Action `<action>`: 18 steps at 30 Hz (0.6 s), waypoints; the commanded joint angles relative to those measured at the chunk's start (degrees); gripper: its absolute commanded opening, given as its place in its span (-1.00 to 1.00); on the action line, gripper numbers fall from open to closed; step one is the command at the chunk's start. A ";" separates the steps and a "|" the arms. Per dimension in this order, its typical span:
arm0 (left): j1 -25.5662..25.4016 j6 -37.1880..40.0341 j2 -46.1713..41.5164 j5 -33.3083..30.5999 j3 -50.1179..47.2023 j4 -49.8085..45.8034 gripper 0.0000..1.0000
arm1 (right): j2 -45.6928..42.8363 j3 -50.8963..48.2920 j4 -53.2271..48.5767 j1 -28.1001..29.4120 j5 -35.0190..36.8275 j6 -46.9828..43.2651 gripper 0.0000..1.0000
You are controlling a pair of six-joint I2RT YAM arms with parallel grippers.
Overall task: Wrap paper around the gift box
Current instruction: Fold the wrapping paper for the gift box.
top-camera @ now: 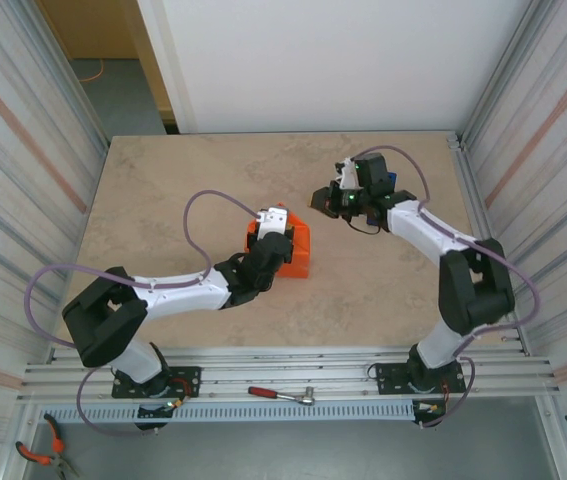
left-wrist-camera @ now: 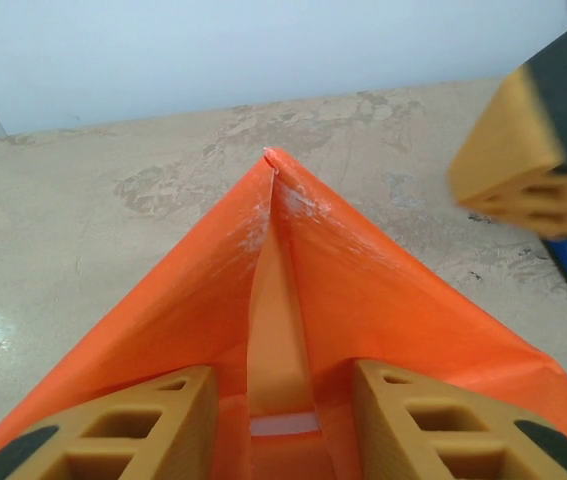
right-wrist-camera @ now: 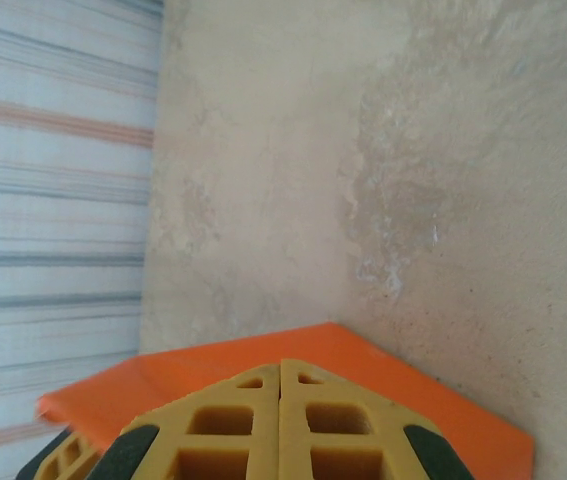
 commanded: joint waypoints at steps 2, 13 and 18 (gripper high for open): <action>-1.34 -2.32 4.50 3.67 -4.56 -11.39 -0.18 | 4.99 5.40 0.04 1.35 -5.97 2.53 -1.00; -1.32 -2.41 5.28 3.82 -4.18 -11.74 -0.19 | 11.95 11.09 -4.88 5.67 -10.88 0.68 -1.00; -1.32 -2.67 5.80 3.85 -3.80 -11.83 -0.19 | 10.31 9.96 -6.76 6.92 -12.73 -0.82 -1.00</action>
